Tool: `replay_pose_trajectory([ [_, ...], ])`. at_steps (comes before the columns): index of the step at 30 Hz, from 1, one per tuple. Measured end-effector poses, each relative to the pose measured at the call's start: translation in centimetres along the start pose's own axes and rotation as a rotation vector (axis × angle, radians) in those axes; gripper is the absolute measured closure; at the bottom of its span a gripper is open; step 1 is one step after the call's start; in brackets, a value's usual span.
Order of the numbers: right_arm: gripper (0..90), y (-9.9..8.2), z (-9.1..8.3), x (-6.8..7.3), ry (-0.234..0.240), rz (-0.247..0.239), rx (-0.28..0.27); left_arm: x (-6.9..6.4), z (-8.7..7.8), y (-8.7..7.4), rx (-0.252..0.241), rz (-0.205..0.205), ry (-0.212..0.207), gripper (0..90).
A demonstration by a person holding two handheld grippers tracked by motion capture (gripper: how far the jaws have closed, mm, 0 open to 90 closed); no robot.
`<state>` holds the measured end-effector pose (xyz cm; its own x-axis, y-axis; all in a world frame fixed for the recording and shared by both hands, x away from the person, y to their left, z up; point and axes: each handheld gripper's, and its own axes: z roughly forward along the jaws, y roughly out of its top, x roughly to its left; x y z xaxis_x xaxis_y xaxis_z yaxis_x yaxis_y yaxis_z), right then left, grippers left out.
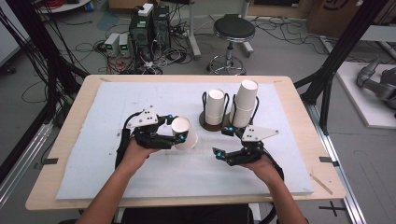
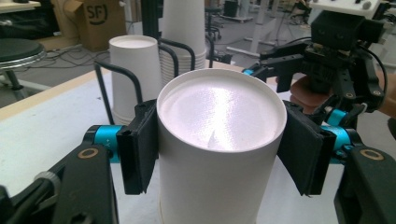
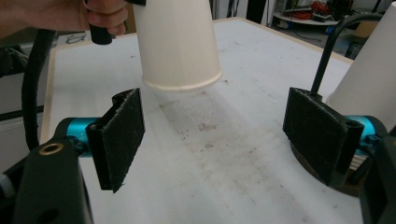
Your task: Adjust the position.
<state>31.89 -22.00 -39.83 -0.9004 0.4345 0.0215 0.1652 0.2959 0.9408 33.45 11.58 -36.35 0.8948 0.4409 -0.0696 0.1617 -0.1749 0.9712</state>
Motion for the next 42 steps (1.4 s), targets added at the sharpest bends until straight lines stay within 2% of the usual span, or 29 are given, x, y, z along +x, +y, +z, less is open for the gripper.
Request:
replay_pose_trajectory([
  [3,21.1,0.1,0.2,0.1,0.007,0.0,-0.008,-0.2,0.4,0.1,0.002,0.003,-0.008,34.9],
  [6,21.1,0.3,0.7,0.5,0.037,-0.013,-0.005,-0.6,0.8,0.2,0.004,0.008,-0.021,34.9],
  [12,21.1,0.7,1.6,0.7,0.054,-0.016,-0.02,-1.3,1.7,0.4,0.009,0.021,-0.047,35.0],
  [20,21.1,0.8,2.8,1.0,0.082,-0.04,-0.014,-1.9,2.7,0.4,0.008,0.022,-0.106,35.1],
  [22,21.0,0.7,3.3,1.2,0.106,-0.031,-0.012,-2.0,3.0,0.4,0.006,0.022,-0.124,35.2],
  [27,20.0,0.7,3.7,1.1,0.115,-0.028,-0.013,-2.2,3.4,0.4,0.004,0.022,-0.141,35.3],
  [32,20.0,0.6,4.0,0.7,0.124,-0.011,-0.017,-2.2,3.5,0.5,-0.022,0.002,-0.16,35.4],
  [36,25.5,0.6,3.9,0.7,0.135,-0.027,-0.016,-2.1,3.4,0.4,-0.024,-0.002,-0.166,35.4],
  [37,29.8,0.6,3.8,0.7,0.138,-0.04,-0.013,-2.1,3.4,0.4,-0.029,-0.008,-0.166,35.2],
  [39,30.9,0.7,3.8,0.7,0.139,-0.047,-0.011,-2.1,3.4,0.3,-0.03,-0.005,-0.168,34.7],
  [40,35.0,0.7,3.7,0.6,0.146,-0.062,-0.004,-2.0,3.5,0.3,-0.018,0.008,-0.166,32.4],
  [41,35.2,0.7,3.7,0.6,0.145,-0.064,-0.003,-2.0,3.5,0.4,-0.003,0.028,-0.145,29.8],
  [42,35.5,0.7,3.6,0.6,0.145,-0.059,-0.003,-2.0,3.5,0.4,-0.003,0.028,-0.145,24.0],
])
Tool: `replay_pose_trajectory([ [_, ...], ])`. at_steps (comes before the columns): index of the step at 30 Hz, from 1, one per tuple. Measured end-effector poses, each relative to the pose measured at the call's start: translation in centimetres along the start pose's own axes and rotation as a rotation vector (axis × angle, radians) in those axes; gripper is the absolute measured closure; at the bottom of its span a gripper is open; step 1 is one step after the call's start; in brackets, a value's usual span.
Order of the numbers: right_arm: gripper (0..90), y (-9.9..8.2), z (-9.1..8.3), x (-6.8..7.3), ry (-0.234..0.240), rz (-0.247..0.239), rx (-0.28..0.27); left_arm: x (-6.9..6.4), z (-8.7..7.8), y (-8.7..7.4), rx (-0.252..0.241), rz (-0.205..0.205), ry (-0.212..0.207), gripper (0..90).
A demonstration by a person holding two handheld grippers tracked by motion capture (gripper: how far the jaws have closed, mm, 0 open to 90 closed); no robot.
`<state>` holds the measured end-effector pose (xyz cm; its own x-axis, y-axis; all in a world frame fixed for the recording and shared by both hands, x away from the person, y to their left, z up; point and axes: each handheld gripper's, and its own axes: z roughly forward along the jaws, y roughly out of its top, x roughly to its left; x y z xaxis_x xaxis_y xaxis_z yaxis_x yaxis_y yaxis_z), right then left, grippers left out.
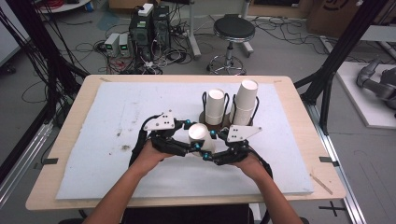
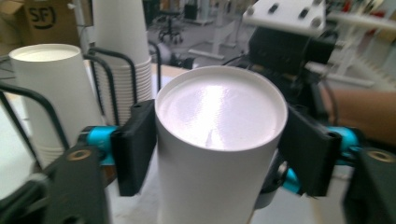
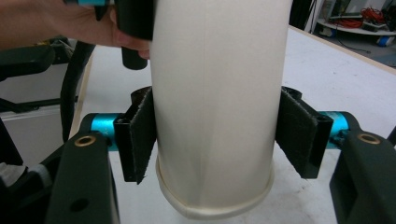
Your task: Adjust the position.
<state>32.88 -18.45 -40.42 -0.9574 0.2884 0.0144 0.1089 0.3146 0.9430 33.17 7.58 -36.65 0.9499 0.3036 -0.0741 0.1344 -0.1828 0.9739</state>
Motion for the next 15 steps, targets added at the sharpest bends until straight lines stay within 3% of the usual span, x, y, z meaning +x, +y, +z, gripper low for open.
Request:
replay_pose_trajectory([
  [1,35.7,0.0,-0.1,-0.1,0.002,-0.006,0.008,0.1,-0.2,0.4,0.013,0.006,0.006,20.4],
  [5,35.9,0.1,-0.3,-0.1,0.004,-0.018,0.02,0.1,-0.5,1.1,0.014,0.018,-0.028,20.2],
  [10,36.1,0.6,-0.1,0.0,0.041,-0.055,0.059,0.4,-0.6,2.0,0.077,0.044,-0.086,20.2],
  [15,36.4,0.8,0.1,0.2,0.061,-0.074,0.068,0.6,-0.1,1.6,0.13,0.038,-0.107,20.8],
])
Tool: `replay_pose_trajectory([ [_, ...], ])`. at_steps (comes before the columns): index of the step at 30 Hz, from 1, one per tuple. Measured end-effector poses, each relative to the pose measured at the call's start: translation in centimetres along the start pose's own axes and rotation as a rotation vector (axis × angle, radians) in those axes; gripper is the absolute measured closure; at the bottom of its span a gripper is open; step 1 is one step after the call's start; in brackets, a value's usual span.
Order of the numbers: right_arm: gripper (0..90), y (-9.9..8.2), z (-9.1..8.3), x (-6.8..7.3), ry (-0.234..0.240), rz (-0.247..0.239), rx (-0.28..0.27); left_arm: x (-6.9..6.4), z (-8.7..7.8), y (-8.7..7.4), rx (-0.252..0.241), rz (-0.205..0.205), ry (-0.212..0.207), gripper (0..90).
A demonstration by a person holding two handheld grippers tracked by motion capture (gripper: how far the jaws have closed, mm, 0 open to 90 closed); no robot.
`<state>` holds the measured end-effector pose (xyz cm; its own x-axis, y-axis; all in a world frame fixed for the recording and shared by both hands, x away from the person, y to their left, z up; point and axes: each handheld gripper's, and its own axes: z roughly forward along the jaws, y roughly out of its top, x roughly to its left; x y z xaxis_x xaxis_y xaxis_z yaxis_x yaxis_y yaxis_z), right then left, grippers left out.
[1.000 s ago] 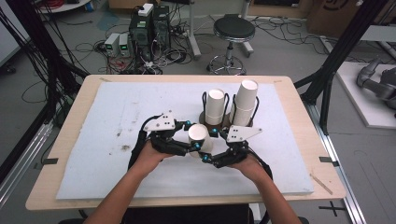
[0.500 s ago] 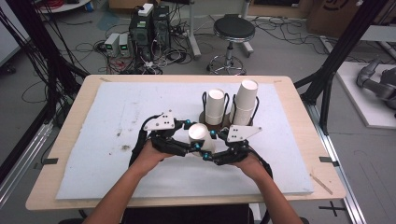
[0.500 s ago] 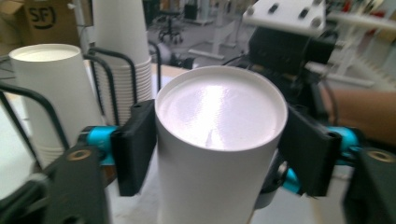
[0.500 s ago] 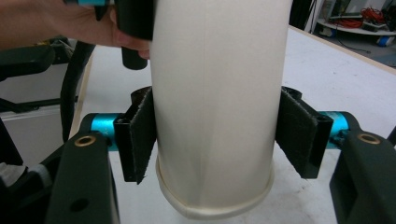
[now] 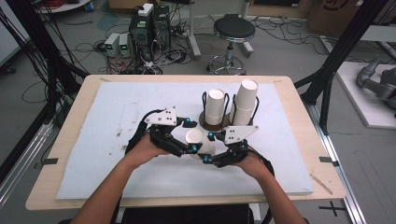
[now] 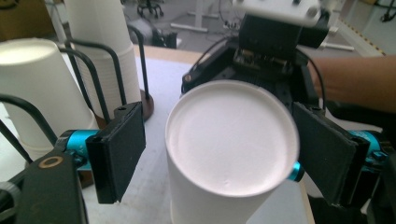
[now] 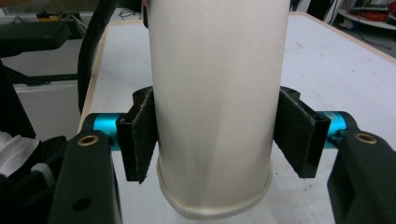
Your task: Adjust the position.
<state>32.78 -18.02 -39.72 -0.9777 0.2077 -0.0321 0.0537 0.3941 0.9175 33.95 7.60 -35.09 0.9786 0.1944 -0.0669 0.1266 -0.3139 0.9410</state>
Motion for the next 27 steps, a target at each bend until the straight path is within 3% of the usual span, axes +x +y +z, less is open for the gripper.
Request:
replay_pose_trajectory([
  [3,36.5,0.0,0.1,0.0,0.009,-0.004,0.006,0.0,0.3,-0.1,0.014,0.015,-0.032,26.2],
  [4,36.4,-0.1,0.1,-0.1,0.01,0.004,0.012,0.0,0.3,-0.1,0.01,0.02,-0.048,34.7],
  [6,36.1,-0.1,0.1,-0.1,0.014,0.006,0.012,0.0,0.4,-0.2,0.008,0.017,-0.049,34.9],
  [7,29.8,-0.1,0.2,-0.1,0.015,0.033,0.009,0.1,0.4,-0.2,0.015,0.013,-0.042,34.9],
  [10,22.3,-0.1,0.3,-0.1,0.002,0.05,-0.016,0.0,0.4,-0.3,0.008,0.019,-0.024,34.8],
  [11,17.0,0.0,0.3,0.1,-0.027,0.069,-0.049,0.1,0.3,-0.4,-0.012,0.012,-0.017,35.0],
  [12,17.0,0.0,0.3,0.1,-0.032,0.067,-0.054,0.4,0.1,-0.6,-0.074,-0.021,-0.004,35.0],
  [13,17.0,0.0,0.3,0.1,-0.032,0.067,-0.054,0.4,0.1,-0.6,-0.074,-0.021,-0.004,35.2],
  [16,17.0,0.0,0.6,0.1,-0.066,0.077,-0.053,0.5,-0.2,-0.9,-0.151,-0.057,0.006,35.4],
  [20,17.0,0.0,0.7,0.0,-0.067,0.082,-0.07,0.5,-0.2,-1.0,-0.192,-0.074,0.005,35.5],
  [22,27.4,0.0,0.7,0.1,-0.071,0.069,-0.064,0.4,-0.2,-1.0,-0.197,-0.074,-0.001,35.5],
  [27,37.7,0.0,0.2,0.1,-0.055,0.046,-0.047,0.1,-0.2,-1.1,-0.189,-0.077,-0.005,35.0],
])
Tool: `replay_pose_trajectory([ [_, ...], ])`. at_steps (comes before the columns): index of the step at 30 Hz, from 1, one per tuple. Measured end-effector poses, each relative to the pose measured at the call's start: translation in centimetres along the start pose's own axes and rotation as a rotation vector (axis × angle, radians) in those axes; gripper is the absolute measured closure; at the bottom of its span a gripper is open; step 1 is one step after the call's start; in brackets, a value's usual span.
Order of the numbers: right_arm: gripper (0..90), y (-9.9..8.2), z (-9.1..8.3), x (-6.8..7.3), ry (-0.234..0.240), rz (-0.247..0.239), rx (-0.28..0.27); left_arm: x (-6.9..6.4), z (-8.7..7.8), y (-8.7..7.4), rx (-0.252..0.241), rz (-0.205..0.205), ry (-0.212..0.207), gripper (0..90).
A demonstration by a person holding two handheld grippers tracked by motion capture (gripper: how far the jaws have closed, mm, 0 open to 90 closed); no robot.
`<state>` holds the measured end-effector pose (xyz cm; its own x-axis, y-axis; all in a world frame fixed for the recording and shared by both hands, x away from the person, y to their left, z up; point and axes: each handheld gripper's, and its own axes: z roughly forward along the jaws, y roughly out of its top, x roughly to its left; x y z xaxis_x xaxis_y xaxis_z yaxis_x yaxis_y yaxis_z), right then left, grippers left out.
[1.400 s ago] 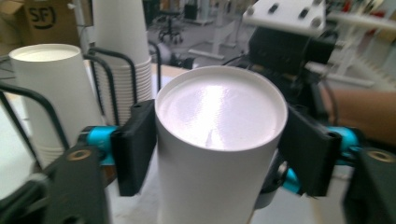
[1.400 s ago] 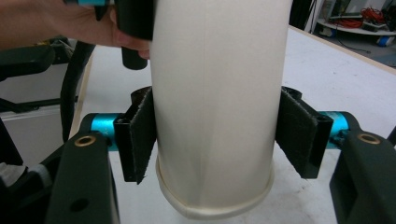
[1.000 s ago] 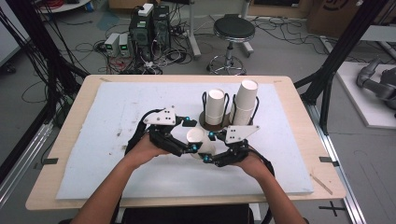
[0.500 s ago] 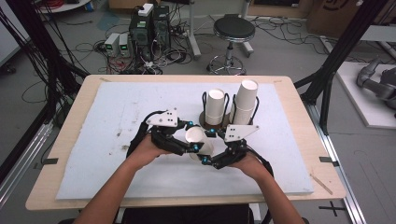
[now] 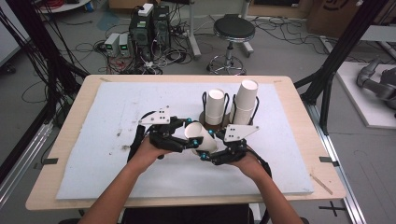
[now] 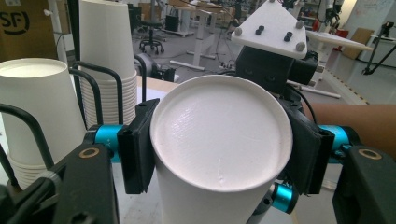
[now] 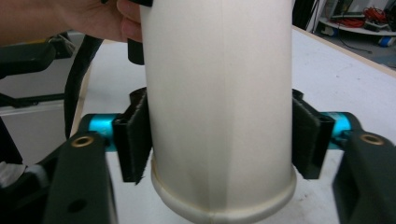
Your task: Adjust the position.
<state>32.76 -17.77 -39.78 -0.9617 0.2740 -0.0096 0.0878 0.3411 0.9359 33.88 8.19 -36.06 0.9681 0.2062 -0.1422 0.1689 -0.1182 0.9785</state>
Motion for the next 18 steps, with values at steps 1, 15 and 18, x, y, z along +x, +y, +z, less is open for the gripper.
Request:
replay_pose_trajectory([
  [1,38.8,0.0,-0.1,0.0,0.004,-0.002,0.006,-0.1,0.0,0.0,0.018,0.009,0.0,34.6],
  [15,39.4,0.0,-0.5,-0.1,0.038,-0.067,0.075,-0.4,0.0,1.1,0.13,0.081,0.021,20.0],
  [18,39.4,0.0,-0.3,0.0,0.053,-0.076,0.082,-0.4,0.4,0.9,0.162,0.083,-0.006,20.8],
])
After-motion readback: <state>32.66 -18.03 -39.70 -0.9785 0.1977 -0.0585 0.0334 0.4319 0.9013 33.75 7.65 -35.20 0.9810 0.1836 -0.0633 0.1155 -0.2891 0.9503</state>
